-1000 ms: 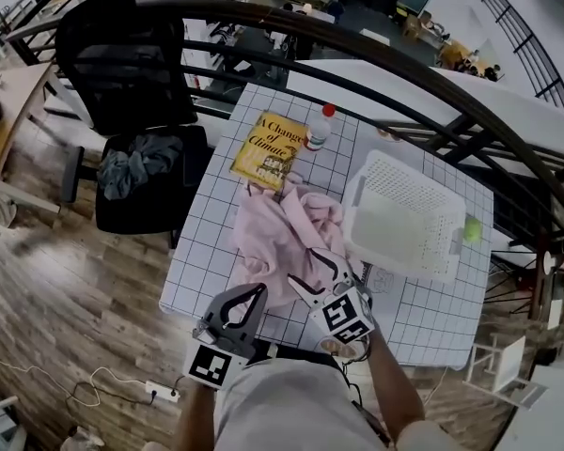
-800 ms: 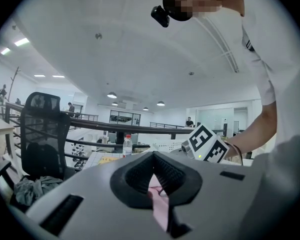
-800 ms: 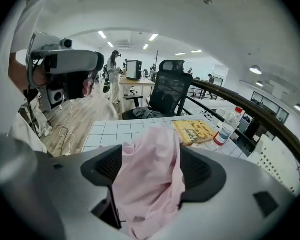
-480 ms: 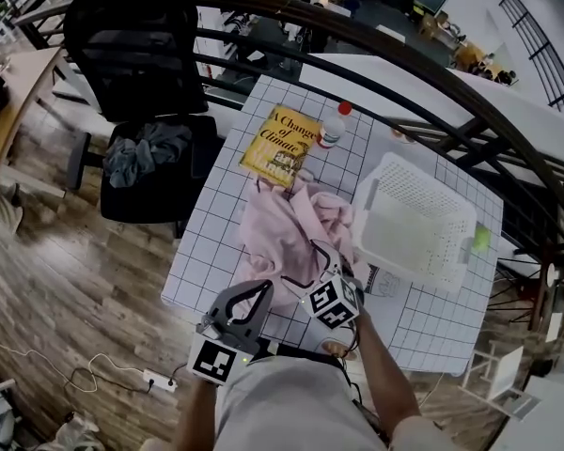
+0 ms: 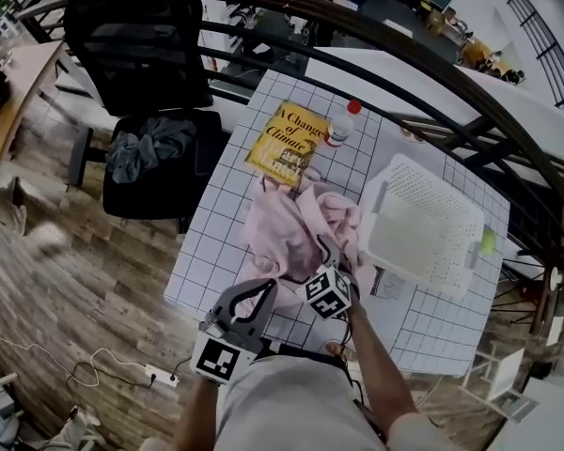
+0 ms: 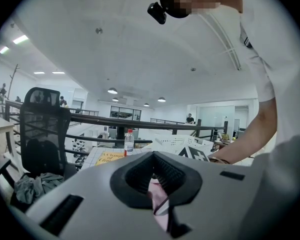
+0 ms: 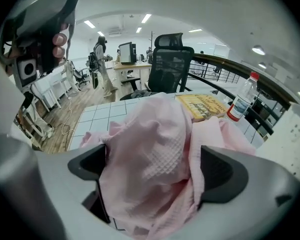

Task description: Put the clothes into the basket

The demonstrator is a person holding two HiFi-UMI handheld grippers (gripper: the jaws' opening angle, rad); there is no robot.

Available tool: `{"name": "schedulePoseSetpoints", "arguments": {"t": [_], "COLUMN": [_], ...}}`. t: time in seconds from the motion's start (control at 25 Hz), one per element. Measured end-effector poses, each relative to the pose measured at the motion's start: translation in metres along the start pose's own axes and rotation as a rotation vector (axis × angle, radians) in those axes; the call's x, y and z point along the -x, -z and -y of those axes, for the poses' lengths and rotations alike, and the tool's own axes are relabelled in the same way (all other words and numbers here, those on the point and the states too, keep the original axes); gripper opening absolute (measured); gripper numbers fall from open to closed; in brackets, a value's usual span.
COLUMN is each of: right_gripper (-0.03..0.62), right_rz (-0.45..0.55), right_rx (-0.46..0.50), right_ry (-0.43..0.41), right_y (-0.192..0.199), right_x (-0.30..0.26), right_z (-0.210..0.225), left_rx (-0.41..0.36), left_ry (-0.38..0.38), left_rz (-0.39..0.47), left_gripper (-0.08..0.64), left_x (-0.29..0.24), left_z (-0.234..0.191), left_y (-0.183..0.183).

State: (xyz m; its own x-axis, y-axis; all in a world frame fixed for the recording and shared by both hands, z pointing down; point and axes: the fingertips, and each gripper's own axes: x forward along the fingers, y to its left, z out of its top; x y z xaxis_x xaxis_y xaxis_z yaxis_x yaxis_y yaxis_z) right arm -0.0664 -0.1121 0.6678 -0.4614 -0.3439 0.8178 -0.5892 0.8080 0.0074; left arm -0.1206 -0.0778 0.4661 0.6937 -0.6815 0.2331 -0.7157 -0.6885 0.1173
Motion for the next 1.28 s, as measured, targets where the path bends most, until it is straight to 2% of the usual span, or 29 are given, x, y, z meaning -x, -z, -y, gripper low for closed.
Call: {"name": "schedulePoseSetpoints", "arguments": {"t": [0.08,0.36,0.64,1.08,1.16,1.24,1.28], "right_gripper": [0.586,0.588,0.588,0.581,0.553,0.41,0.367], "right_rz": [-0.003,-0.067,-0.143,-0.164,-0.168,-0.17,-0.171], "right_rx": [-0.018,-0.032,0.018,0.037,0.039,0.049,0.055], "right_ry": [-0.01,-0.012,-0.003,0.017,0.031,0.065,0.079], "right_y": [0.001,0.015,0.034,0.038,0.037,0.036,0.036], "right_x": [-0.007,-0.036,-0.06,-0.067,-0.066,-0.063,-0.062], "right_z": [-0.001,0.001,0.008,0.011,0.011,0.015,0.016], "left_rx": [0.003,-0.001,0.011,0.027,0.034,0.037,0.035], "left_ry": [-0.002,-0.006,-0.014,-0.015,-0.016,-0.017,-0.016], "left_rz": [-0.004,-0.015,-0.023,-0.02,-0.018,-0.015,-0.013], "left_gripper": [0.0,0.0,0.0,0.0,0.0,0.001,0.0], "left_x": [-0.001,-0.004,-0.004,-0.007,-0.008,-0.009,-0.01], "left_z": [-0.002,-0.008,-0.011,-0.012,-0.011,-0.01,-0.009], "left_y": [0.002,0.004,0.008,0.008,0.007,0.006,0.005]}}
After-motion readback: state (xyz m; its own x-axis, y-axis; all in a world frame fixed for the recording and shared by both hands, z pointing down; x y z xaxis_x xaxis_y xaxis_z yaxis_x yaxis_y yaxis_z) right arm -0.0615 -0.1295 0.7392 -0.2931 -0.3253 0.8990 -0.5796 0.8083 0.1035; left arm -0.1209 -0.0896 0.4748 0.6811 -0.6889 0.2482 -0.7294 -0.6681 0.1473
